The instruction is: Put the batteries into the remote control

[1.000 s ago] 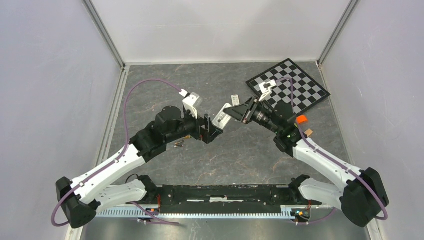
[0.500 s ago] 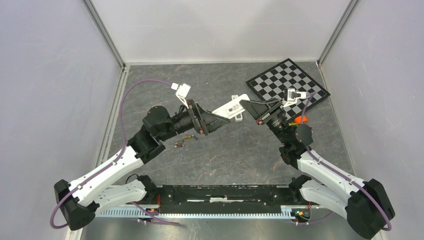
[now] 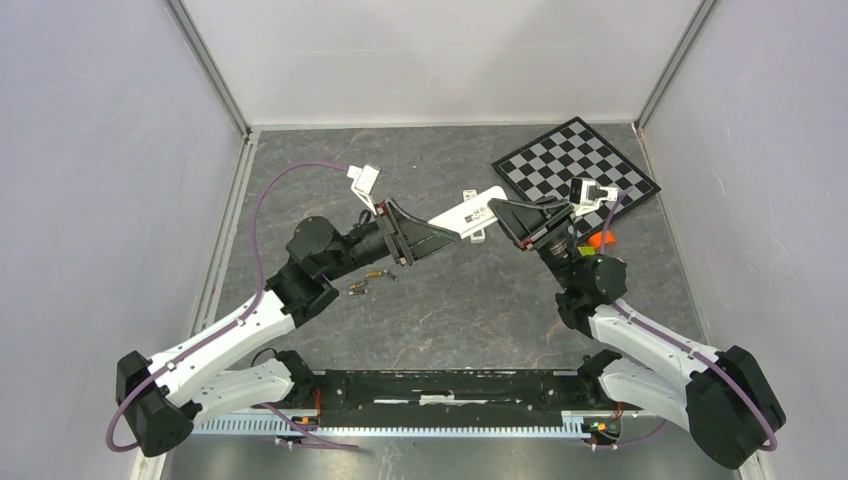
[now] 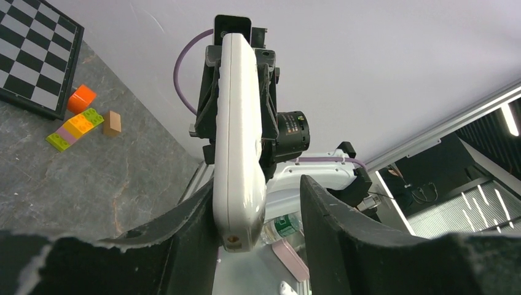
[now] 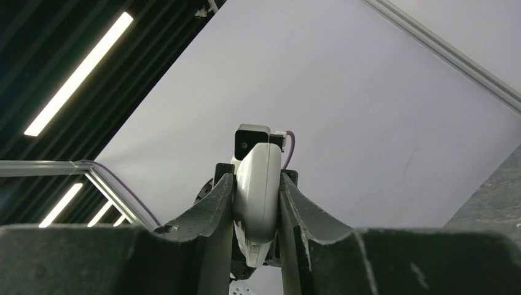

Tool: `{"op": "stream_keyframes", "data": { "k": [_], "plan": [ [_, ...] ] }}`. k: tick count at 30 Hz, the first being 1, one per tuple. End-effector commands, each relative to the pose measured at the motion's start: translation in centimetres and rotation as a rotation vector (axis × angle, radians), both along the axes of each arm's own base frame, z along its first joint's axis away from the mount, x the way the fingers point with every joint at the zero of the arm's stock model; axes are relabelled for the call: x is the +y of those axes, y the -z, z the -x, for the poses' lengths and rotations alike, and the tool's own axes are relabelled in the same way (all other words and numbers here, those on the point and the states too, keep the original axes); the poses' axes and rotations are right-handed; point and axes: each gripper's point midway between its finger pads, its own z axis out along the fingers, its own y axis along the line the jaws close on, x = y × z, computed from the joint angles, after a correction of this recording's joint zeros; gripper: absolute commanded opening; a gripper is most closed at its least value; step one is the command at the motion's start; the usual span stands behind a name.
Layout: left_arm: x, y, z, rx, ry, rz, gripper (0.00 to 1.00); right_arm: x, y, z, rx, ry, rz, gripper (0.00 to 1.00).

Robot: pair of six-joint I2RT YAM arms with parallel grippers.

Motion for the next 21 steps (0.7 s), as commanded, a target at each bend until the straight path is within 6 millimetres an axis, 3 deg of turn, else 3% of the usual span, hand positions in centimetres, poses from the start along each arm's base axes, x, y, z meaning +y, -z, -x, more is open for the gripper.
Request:
{"op": "stream_keyframes", "data": {
  "k": [1,3,6,14,18,21],
  "plan": [
    [0.1,-1.6,0.1,-0.027,0.000,0.061,0.53,-0.5,-0.6,0.5,-0.025,0.001,-0.035,0.26],
    [0.2,-1.3,-0.3,-0.024,-0.022,0.053,0.45,-0.3,-0.2,0.4,-0.017,0.000,-0.019,0.26],
    [0.2,-0.7,-1.0,-0.015,-0.059,0.034,0.44,-0.2,0.4,0.2,-0.002,0.000,-0.006,0.26],
    [0.2,0.0,-2.1,0.000,-0.108,0.021,0.53,-0.1,1.1,0.2,0.011,-0.002,0.000,0.26],
    [-0.1,0.3,-2.1,-0.003,-0.092,0.019,0.35,-0.1,1.2,0.1,0.015,0.000,0.003,0.26],
    [-0.2,0.8,-2.2,-0.003,-0.096,0.004,0.10,0.0,1.6,0.0,0.023,-0.003,0.011,0.26]
  ]
}}
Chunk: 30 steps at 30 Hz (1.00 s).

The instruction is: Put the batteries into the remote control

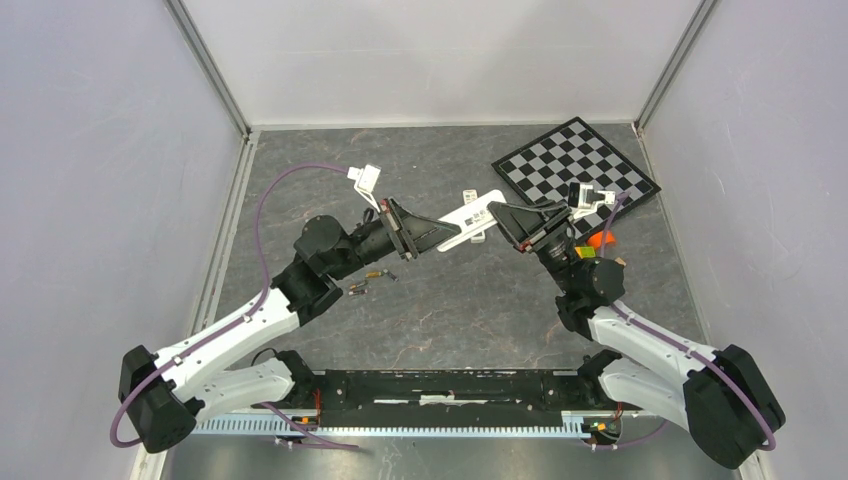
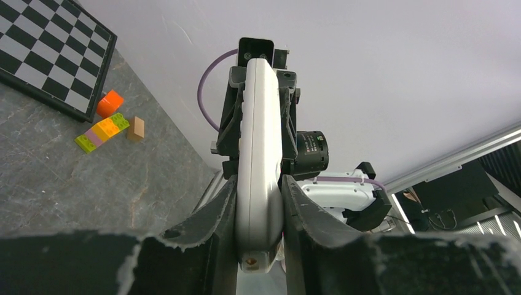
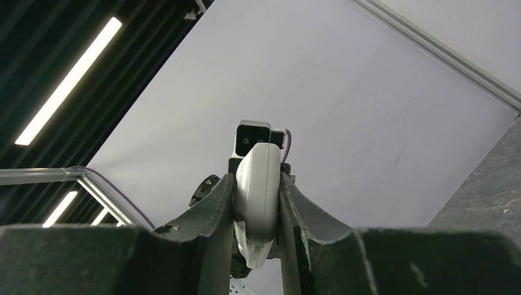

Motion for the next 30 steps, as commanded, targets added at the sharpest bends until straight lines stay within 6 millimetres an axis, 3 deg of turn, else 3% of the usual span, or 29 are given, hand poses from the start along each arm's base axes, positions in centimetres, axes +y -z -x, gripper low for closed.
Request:
{"op": "stream_keyframes", "data": {
  "k": [1,2,5,7,10,15,22,26,30],
  "plan": [
    [0.0,-0.2,-0.2,-0.038,-0.016,0.008,0.04,0.1,0.4,0.2,-0.009,-0.003,0.009,0.27],
    [0.1,0.2,-0.3,-0.040,-0.022,-0.008,0.02,0.2,0.7,0.1,-0.004,-0.002,0.022,0.29],
    [0.4,2.5,-0.8,-0.037,-0.052,-0.095,0.02,0.8,2.9,-0.7,0.017,0.039,0.142,0.62],
    [0.6,4.8,-1.1,-0.023,-0.071,-0.186,0.02,1.4,5.7,-1.7,0.065,0.075,0.283,0.81],
    [1.0,9.2,-1.3,0.032,-0.072,-0.347,0.02,1.2,11.3,-3.3,0.161,0.157,0.578,0.90],
    [1.4,16.6,-0.2,0.181,0.008,-0.557,0.02,-1.9,19.0,-3.7,0.321,0.257,0.951,0.84],
    [1.6,24.1,0.9,0.283,0.097,-0.707,0.02,-5.2,25.8,-2.5,0.427,0.271,1.254,0.68],
    [1.6,26.0,1.0,0.313,0.144,-0.748,0.02,-3.6,27.2,-1.3,0.410,0.148,1.242,0.57],
    [1.7,27.8,1.1,0.381,0.168,-0.779,0.02,-1.5,28.0,-0.1,0.402,0.024,1.158,0.52]
  ]
}}
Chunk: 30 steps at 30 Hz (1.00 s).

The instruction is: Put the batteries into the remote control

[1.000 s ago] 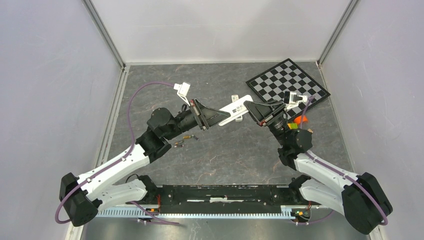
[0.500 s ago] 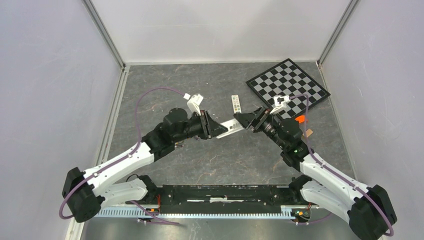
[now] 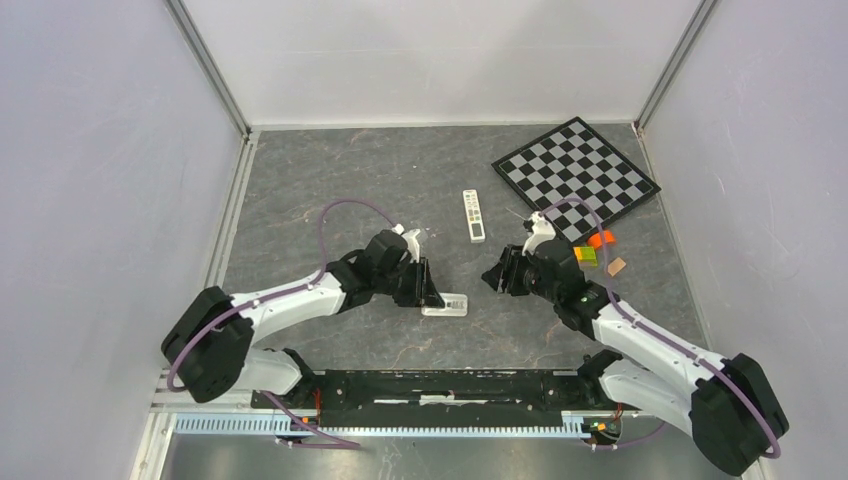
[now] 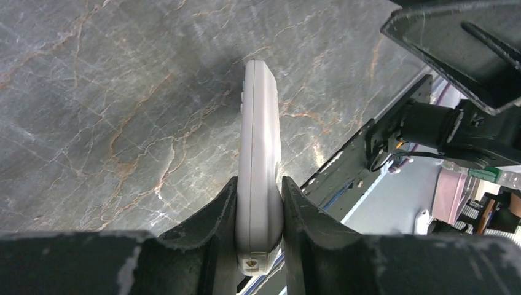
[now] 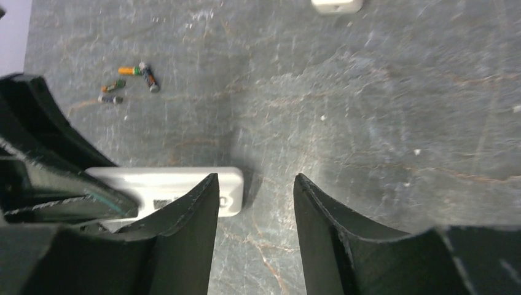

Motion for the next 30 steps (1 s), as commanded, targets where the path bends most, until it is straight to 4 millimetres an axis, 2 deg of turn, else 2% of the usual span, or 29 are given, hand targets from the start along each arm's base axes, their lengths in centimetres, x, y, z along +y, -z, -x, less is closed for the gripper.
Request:
{"op": "stream_keyframes", "data": {
  "k": [1,5,9,18,30],
  "plan": [
    [-0.6,0.5,0.0,0.017,0.058,0.005,0.02,2.2,0.6,1.5,0.035,-0.113,-0.102,0.52],
    [-0.2,2.3,0.4,0.094,0.038,-0.027,0.02,3.2,1.8,2.6,0.096,-0.135,-0.182,0.53],
    [0.0,3.3,0.5,0.132,0.023,-0.044,0.02,3.8,2.1,3.2,0.130,-0.147,-0.235,0.51],
    [0.2,3.1,0.0,0.138,-0.001,-0.065,0.02,4.5,3.1,4.1,0.202,-0.157,-0.257,0.37],
    [0.0,3.2,0.1,0.170,-0.018,-0.062,0.02,5.3,3.5,4.9,0.228,-0.177,-0.262,0.39]
  ]
}}
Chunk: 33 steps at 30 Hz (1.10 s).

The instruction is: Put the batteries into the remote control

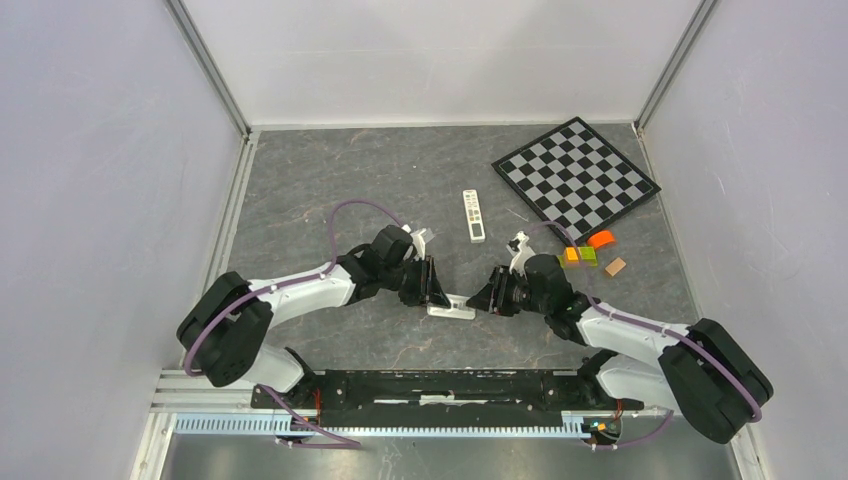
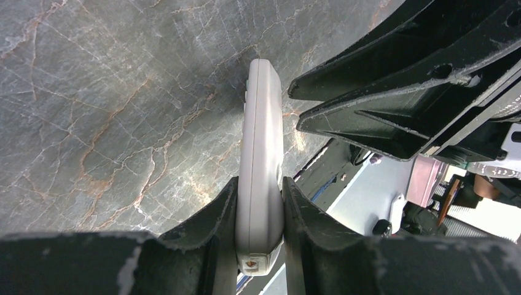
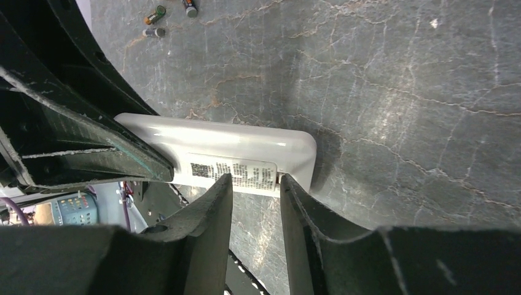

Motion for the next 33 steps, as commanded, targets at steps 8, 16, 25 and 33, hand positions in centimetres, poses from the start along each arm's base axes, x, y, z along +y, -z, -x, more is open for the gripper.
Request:
{"op": "stream_keyframes", "data": {
  "k": [8,16,25,33],
  "plan": [
    [0.7,1.7,0.6,0.096,-0.054,-0.053,0.02,0.7,0.1,0.0,-0.021,-0.001,-0.002,0.42],
    [1.0,2.1,0.8,0.105,-0.055,-0.064,0.02,0.3,0.5,-0.6,-0.042,0.025,0.022,0.46],
    [0.8,2.0,0.8,0.108,-0.051,-0.052,0.02,1.6,-0.2,0.6,0.014,0.000,-0.105,0.46],
    [0.6,2.4,1.2,0.122,-0.036,-0.037,0.02,2.8,-3.1,1.1,-0.027,-0.035,-0.265,0.45]
  ]
}}
